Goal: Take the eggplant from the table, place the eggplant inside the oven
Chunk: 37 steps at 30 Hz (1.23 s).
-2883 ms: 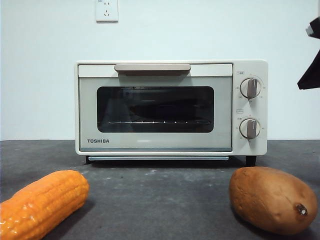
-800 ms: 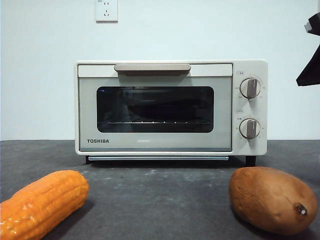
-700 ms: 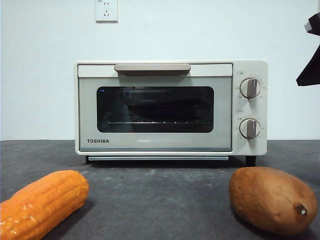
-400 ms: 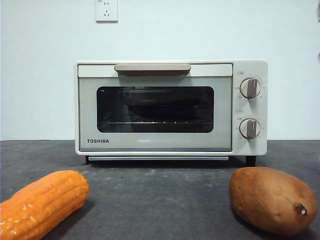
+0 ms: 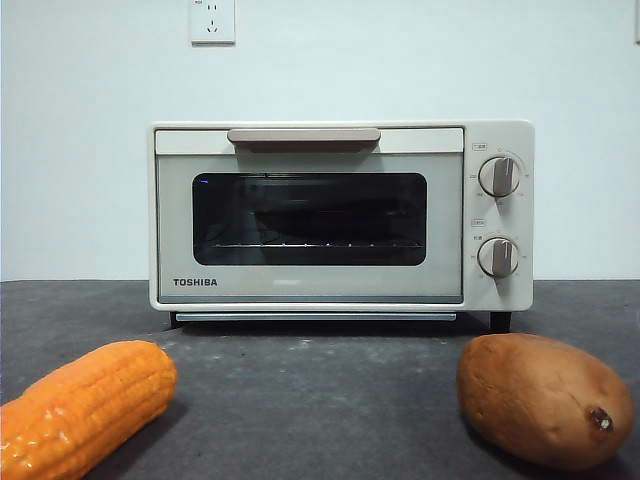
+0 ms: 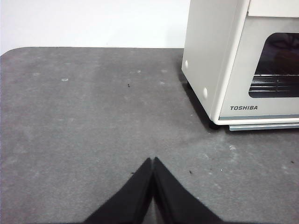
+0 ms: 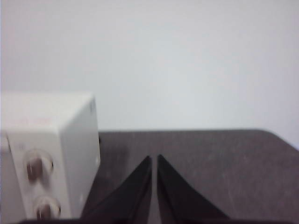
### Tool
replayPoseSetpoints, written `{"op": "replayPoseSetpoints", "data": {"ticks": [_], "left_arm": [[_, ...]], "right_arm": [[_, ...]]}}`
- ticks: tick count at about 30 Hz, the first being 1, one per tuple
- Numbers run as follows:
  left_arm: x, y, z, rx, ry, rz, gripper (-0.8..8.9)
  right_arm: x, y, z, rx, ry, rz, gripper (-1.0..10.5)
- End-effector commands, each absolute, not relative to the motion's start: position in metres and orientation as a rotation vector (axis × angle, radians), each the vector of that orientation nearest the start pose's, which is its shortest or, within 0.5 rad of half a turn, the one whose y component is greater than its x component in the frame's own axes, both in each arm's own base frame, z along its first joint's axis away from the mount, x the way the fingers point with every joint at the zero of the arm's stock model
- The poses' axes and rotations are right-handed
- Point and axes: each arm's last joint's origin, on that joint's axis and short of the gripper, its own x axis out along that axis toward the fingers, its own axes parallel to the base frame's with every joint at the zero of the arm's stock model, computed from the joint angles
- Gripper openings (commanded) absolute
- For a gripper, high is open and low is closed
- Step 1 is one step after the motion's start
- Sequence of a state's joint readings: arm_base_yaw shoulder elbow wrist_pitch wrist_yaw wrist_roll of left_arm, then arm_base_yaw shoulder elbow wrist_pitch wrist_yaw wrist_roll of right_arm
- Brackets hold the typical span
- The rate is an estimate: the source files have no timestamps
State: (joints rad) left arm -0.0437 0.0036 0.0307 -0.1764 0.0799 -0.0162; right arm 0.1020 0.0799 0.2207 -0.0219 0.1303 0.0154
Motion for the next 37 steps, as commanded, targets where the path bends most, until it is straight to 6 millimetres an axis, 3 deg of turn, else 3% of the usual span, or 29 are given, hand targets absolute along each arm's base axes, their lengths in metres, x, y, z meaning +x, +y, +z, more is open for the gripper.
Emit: {"op": "replayPoseSetpoints", "data": {"ticks": [1, 8, 12, 37], "left_arm": [[0.096, -0.006, 0.148, -0.014, 0.182, -0.123, 0.04], [0.096, -0.006, 0.148, -0.014, 0.182, -0.123, 0.04], [0.096, -0.006, 0.148, -0.014, 0.182, -0.123, 0.04], [0.096, -0.006, 0.148, -0.014, 0.182, -0.123, 0.04]], "right_arm": [[0.090, 0.003, 0.212, 0.026, -0.087, 0.015, 0.0], [0.098, 0.002, 0.167, 0.061, 0.030, 0.041, 0.0], [0.098, 0.002, 0.155, 0.077, 0.123, 0.036, 0.0], [0.097, 0.002, 0.150, 0.120, 0.176, 0.022, 0.0]]}}
